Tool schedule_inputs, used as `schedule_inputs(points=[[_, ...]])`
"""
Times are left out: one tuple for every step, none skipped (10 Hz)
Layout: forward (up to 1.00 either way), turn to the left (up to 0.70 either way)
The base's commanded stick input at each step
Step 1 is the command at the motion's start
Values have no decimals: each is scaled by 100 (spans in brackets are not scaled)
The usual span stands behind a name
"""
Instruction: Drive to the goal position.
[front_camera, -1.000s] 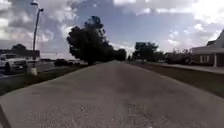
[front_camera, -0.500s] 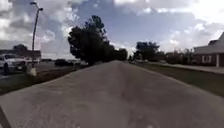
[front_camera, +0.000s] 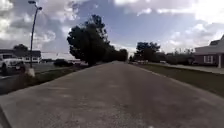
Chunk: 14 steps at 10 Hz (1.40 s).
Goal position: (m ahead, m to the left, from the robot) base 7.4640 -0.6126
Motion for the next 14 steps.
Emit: schedule_inputs(points=[[70, 0], [70, 0], [70, 0], [70, 0], [70, 0], [70, 0], [70, 0], [70, 0], [70, 0], [70, 0], [70, 0], [70, 0], [70, 0], [70, 0]])
